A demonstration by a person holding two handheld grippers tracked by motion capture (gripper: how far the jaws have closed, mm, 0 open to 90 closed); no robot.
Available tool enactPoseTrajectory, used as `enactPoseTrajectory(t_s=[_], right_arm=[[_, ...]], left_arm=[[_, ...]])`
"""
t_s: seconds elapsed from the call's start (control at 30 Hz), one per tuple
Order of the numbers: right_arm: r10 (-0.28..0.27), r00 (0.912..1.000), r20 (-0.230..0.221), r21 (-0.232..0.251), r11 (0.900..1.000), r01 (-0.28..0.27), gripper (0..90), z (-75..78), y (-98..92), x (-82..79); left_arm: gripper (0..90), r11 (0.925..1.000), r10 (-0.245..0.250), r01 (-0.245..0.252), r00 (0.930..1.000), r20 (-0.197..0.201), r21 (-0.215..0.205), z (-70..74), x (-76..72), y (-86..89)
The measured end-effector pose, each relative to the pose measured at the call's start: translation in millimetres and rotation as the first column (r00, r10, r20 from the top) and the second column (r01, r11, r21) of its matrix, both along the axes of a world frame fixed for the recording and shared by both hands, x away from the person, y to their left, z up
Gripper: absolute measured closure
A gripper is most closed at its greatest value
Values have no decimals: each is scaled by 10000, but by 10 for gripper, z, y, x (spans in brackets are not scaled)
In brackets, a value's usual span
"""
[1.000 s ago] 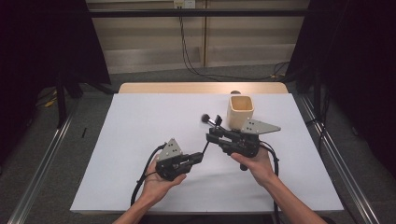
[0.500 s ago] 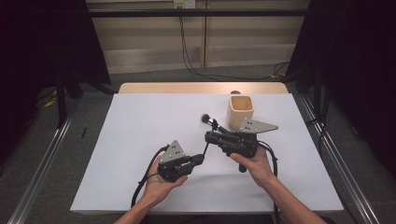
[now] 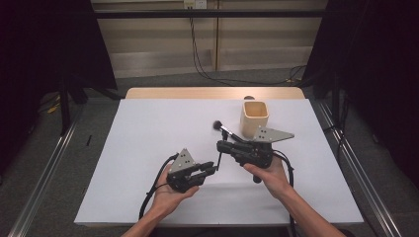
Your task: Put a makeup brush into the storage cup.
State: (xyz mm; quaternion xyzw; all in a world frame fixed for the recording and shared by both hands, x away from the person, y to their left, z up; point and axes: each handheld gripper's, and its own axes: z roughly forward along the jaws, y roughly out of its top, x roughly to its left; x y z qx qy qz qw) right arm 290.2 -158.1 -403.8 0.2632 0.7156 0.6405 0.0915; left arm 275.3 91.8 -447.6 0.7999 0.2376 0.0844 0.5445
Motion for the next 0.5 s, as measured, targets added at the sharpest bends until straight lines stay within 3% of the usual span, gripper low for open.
enactPoseTrajectory(t_s=[0.27,0.5], right_arm=[[-89,10000,-27,-94,9999,89,864,-23,-46,-1],[-245,9997,-43,-129,9996,245,864,-25,-99,-11]], left_arm=[[560,9997,197,-198,9998,-74,-122,23,8,29],[312,9961,883,-884,9960,-124,-68,49,26,56]])
